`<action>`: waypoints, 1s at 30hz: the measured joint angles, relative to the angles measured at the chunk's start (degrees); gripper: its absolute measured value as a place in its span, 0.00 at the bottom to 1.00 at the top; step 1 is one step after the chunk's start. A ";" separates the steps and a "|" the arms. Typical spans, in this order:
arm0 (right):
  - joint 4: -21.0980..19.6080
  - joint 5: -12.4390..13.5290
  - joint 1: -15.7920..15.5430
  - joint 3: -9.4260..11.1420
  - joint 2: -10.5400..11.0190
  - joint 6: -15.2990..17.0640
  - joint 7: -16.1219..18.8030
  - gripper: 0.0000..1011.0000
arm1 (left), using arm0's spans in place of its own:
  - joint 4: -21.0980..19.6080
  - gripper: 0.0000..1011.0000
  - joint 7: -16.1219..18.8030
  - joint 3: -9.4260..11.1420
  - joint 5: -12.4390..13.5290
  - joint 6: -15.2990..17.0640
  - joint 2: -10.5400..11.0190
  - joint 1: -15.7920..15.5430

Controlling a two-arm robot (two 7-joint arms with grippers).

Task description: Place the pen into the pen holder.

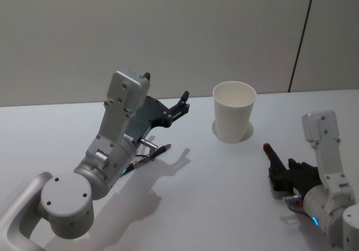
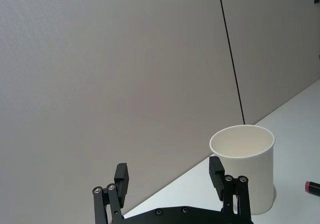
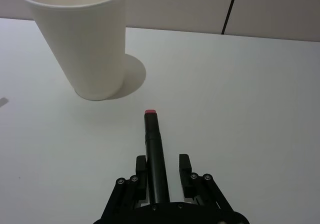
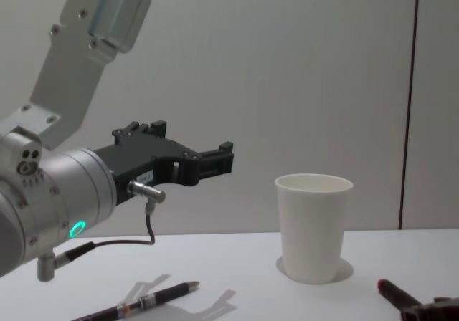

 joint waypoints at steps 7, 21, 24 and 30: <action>0.01 -0.05 0.00 0.13 -0.12 -0.03 0.06 0.34 | 0.00 0.99 0.00 0.00 0.00 0.00 0.00 0.00; 0.02 -0.12 -0.29 0.32 -0.42 -1.00 0.97 0.26 | 0.00 0.99 0.00 0.00 0.00 0.00 0.00 0.00; 0.03 -0.21 -0.41 0.37 -0.47 -1.58 1.10 0.23 | 0.00 0.99 0.00 0.00 0.00 0.00 0.00 0.00; 0.25 -0.56 -0.76 0.45 -0.53 -3.41 1.24 0.20 | 0.00 0.99 0.00 0.00 0.00 0.00 0.00 0.00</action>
